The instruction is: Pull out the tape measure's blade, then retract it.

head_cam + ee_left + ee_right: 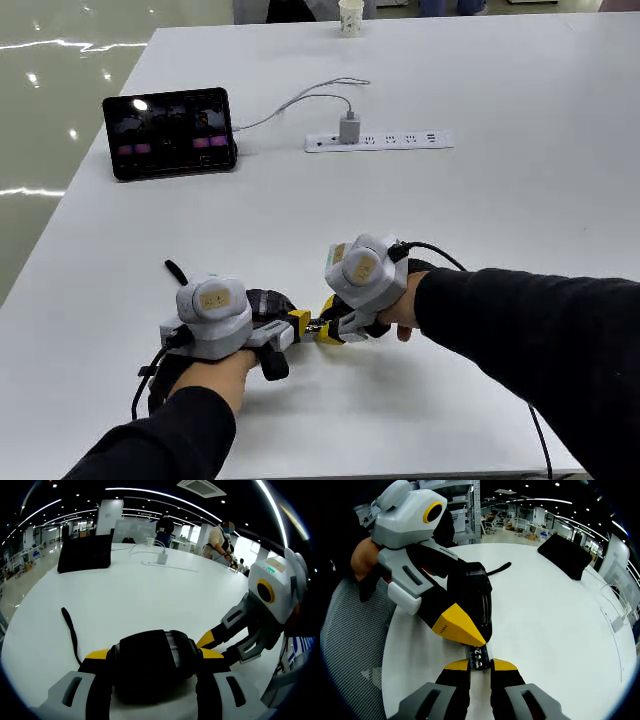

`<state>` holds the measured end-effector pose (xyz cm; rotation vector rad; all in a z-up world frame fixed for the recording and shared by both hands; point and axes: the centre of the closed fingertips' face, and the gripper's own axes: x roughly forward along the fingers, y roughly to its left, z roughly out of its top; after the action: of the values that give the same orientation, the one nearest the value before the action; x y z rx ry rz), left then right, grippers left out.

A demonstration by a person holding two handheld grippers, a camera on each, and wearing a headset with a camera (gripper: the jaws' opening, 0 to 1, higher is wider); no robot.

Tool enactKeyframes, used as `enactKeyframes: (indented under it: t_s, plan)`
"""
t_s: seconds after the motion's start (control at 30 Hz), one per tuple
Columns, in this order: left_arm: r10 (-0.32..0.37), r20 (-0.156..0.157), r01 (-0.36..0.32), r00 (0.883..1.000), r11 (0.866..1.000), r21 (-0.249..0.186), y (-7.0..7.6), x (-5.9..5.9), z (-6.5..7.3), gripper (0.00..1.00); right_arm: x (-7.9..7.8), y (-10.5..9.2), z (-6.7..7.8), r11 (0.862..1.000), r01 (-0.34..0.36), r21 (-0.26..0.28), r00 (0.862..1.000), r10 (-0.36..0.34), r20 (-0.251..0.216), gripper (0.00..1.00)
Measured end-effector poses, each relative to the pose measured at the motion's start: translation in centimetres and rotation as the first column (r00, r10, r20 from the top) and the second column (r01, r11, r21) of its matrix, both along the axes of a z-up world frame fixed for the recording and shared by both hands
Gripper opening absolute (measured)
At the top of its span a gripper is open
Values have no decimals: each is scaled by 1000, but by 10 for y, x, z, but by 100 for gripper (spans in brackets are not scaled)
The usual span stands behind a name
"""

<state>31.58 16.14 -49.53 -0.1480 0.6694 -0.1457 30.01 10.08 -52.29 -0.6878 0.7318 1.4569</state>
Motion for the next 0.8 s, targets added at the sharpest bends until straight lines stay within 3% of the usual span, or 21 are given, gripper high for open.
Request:
enactKeyframes:
  t_s: [0.8]
  plan:
    - [2, -3, -2, 1000, 1000, -2, 0, 1, -1, 63, -3, 14, -1, 999, 7, 37, 1000, -7, -2, 12]
